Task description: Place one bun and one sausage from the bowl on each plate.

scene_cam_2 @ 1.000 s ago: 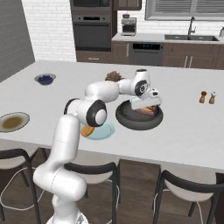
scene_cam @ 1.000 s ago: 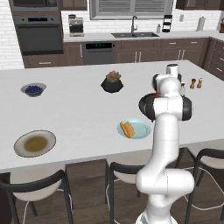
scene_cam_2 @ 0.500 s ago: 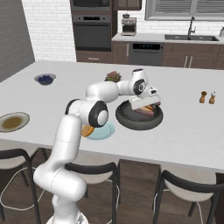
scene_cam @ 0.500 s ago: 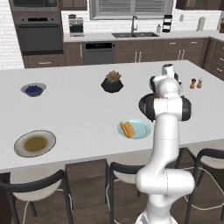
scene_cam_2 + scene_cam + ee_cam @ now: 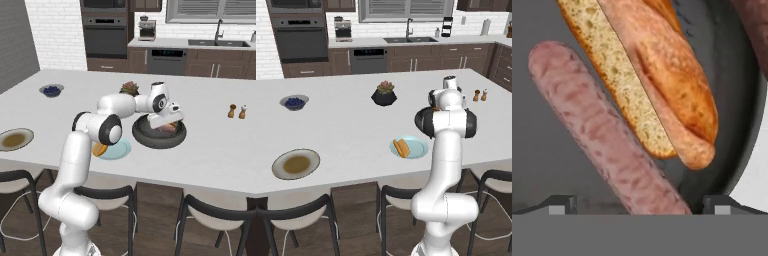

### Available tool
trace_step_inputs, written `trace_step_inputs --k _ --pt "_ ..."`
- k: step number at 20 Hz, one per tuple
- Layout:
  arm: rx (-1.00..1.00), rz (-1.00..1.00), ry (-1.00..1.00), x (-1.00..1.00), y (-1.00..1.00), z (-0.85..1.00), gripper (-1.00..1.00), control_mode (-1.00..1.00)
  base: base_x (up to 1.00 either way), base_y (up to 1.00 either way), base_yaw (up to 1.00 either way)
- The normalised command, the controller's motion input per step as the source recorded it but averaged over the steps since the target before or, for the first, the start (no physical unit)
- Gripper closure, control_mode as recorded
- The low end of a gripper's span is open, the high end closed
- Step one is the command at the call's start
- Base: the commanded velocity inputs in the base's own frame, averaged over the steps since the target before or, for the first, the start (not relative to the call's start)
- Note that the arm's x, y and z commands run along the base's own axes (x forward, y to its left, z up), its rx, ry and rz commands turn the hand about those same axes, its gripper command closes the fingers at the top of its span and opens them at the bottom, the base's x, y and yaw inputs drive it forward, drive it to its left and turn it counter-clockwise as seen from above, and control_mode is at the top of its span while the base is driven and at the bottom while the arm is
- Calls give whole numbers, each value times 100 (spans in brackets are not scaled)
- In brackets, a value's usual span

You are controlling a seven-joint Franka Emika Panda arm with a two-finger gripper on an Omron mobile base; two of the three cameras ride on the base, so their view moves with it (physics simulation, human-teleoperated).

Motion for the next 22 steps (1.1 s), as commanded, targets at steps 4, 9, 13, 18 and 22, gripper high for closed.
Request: trace_step_inputs --k 4,9,13,18,22 --pt "0 2 0 0 0 -41 -100 -100 0 0 0" --pt "0 3 0 1 0 -39 -100 -100 0 0 0" --pt "0 4 5 6 0 -38 -100 -100 0 0 0" --pt "0 5 12 0 15 -31 100 -100 0 0 0" --pt "0 4 12 0 0 -22 100 -100 0 0 0"
